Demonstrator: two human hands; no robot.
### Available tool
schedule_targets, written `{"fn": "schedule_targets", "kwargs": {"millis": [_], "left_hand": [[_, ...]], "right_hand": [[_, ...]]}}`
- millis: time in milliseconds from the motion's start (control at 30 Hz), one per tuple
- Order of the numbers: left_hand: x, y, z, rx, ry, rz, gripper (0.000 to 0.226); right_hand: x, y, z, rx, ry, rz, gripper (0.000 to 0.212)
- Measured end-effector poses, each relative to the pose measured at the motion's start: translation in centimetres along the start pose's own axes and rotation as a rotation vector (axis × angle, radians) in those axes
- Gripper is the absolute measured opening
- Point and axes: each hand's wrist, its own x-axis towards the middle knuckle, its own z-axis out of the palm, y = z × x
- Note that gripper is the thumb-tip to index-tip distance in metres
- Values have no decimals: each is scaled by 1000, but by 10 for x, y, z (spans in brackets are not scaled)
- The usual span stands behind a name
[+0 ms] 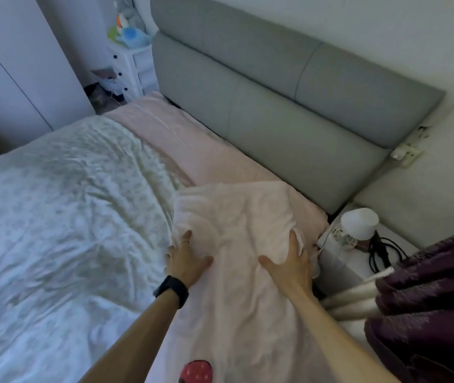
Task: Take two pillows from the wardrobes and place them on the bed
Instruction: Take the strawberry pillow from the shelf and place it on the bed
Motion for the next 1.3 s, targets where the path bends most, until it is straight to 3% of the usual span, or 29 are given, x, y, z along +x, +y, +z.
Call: {"fn": "schedule_targets", "kwargs": {"millis": [367, 567, 867, 1100, 1300], "left_hand": [[110, 126, 69, -149, -6, -147, 95], [170, 161, 121, -232, 60, -307, 93], [260, 176, 198, -428, 201, -529, 89], [328, 194, 256, -549, 384, -534, 86], [374, 191, 296, -528, 412, -558, 91]], "right_hand": [[202, -13, -70, -107, -47, -82, 113], [315, -12, -76, -223, -168, -153, 113], [474, -26, -32, -315, -338, -354, 109], [581, -17, 0, -324, -368, -425, 109], [632, 9, 26, -308, -425, -415, 111]]}}
